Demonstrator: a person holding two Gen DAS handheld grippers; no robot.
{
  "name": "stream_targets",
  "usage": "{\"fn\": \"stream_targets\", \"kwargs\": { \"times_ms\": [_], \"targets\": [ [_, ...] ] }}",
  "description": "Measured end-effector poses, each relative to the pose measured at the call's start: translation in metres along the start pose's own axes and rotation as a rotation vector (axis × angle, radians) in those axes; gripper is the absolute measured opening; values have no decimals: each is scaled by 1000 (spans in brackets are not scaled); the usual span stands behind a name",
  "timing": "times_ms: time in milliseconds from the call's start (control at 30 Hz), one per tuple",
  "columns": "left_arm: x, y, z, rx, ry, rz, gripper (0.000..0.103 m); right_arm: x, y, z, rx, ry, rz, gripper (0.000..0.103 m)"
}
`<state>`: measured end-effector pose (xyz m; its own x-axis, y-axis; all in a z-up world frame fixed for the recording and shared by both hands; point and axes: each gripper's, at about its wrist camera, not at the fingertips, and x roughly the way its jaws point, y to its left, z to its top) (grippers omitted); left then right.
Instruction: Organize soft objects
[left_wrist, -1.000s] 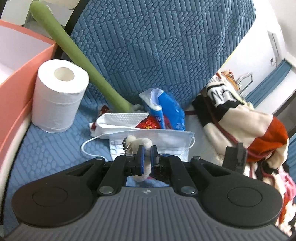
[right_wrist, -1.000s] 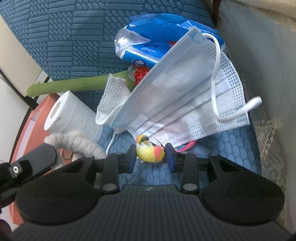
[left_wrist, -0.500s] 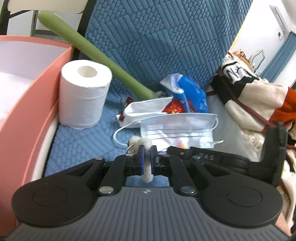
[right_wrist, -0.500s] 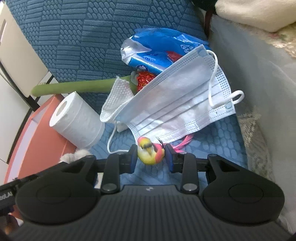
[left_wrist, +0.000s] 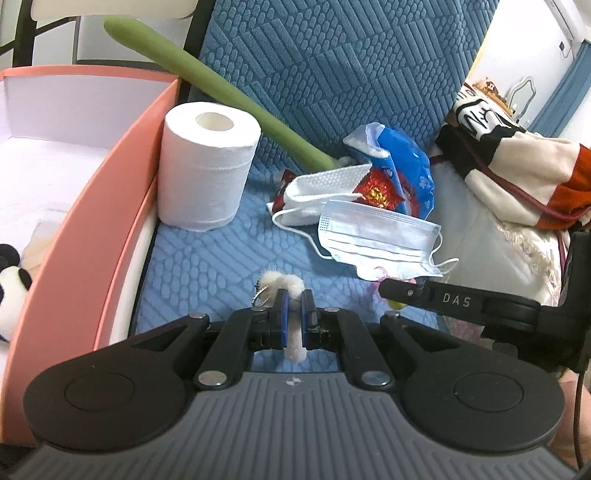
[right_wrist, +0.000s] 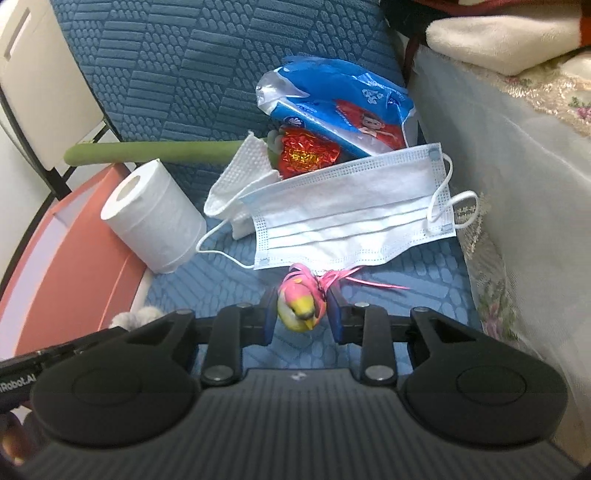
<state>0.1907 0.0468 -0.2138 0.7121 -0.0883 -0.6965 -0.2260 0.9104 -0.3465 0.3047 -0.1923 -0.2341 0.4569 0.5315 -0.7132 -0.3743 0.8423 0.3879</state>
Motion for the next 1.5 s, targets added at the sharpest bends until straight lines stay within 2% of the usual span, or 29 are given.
{"fn": "stream_targets", "kwargs": {
  "times_ms": [267, 667, 767, 833, 967, 1200, 1400, 1433, 1500],
  "targets": [
    [-14, 7, -5, 4, 1, -7, 8, -24, 13, -11, -21, -39, -21, 32],
    [-29, 14, -17, 6, 25, -31, 8, -44, 24, -43, 21, 0, -6, 32],
    [-31, 17, -20, 9, 33, -32, 8, -47, 25, -49, 44, 3, 5, 34],
    [-32, 20, -22, 3, 37, -32, 8, -44, 25, -51, 48, 31, -6, 39],
    [-34, 25, -24, -14, 39, -34, 8, -39, 23, -51, 70, 51, -4, 46],
    [-33, 27, -25, -13, 39, -29, 8, -34, 7, -44, 146, 22, 0, 46],
    [-15, 27, -29, -9, 70, -16, 9, -26, -11, -34, 228, 22, -5, 45],
    [-12, 27, -30, -11, 72, -10, 10, -25, -14, -34, 245, 21, 1, 45],
    [-9, 27, -29, -16, 81, -13, 20, -26, -19, -33, 274, 13, 12, 45]
  ]
}}
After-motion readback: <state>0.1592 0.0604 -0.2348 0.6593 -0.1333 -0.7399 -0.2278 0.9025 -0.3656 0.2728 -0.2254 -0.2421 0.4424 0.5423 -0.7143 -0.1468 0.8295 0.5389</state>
